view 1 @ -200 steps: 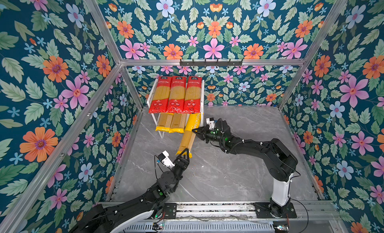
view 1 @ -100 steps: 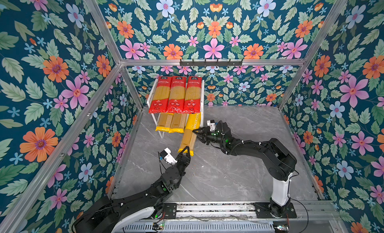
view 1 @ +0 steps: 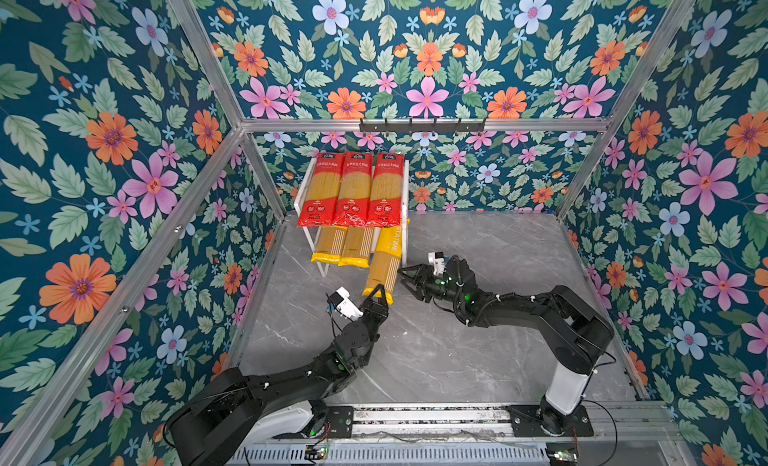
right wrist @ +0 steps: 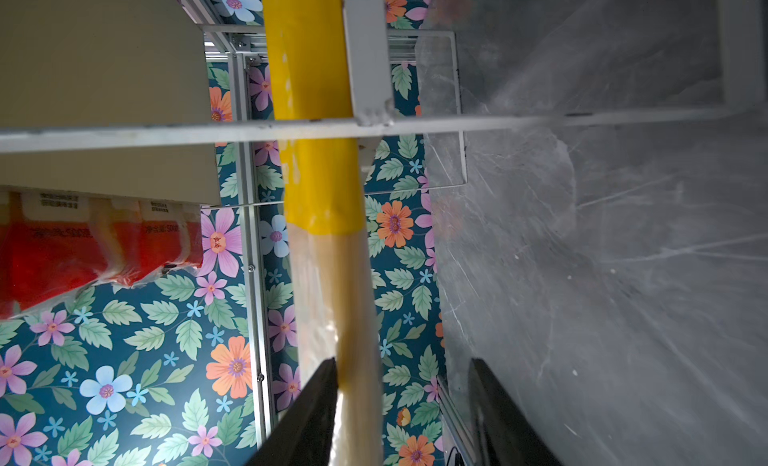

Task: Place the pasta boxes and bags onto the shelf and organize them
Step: 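Push the yellow pack under the shelf beside the others with both grippers, then open both grippers and withdraw them from the shelf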

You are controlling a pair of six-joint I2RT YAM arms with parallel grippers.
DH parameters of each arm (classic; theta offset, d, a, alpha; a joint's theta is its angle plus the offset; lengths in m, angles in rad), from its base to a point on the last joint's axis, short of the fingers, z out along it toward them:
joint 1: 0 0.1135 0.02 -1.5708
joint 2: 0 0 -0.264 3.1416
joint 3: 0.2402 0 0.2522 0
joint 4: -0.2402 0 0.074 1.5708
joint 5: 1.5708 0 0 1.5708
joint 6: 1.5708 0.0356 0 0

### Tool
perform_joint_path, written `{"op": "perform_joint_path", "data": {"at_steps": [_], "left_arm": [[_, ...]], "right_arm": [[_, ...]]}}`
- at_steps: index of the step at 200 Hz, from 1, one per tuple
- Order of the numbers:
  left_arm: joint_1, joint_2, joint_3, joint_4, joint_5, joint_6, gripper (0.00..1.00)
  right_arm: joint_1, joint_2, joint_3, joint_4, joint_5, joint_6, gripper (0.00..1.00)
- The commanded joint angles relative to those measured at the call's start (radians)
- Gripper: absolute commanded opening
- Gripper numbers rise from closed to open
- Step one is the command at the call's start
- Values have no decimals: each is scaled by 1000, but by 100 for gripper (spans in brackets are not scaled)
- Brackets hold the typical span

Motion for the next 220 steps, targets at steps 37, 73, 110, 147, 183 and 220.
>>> {"op": "perform_joint_path", "data": {"at_steps": [37,73,110,147,183,220], "left_arm": [[8,96,52,201,-98,47,10],[33,227,132,266,-82,76,11],[84,355,233,268,-40,59,12],[131,498,338,290,8,70,14],[157,538,360,297,58,55,24],[152,460,296,200,111,25,65]], "right_arm": [[2,-82,-110,34,37,-11,51],[6,-165,-151,-23,55,-46,50],[8,-298,-204,-145,102,-132,51],[7,-458,-238,-354,181,-257,51],[6,-558,-234,-486,241,-348,52],[-4,-599,-242,-524,285,-393,53]]}}
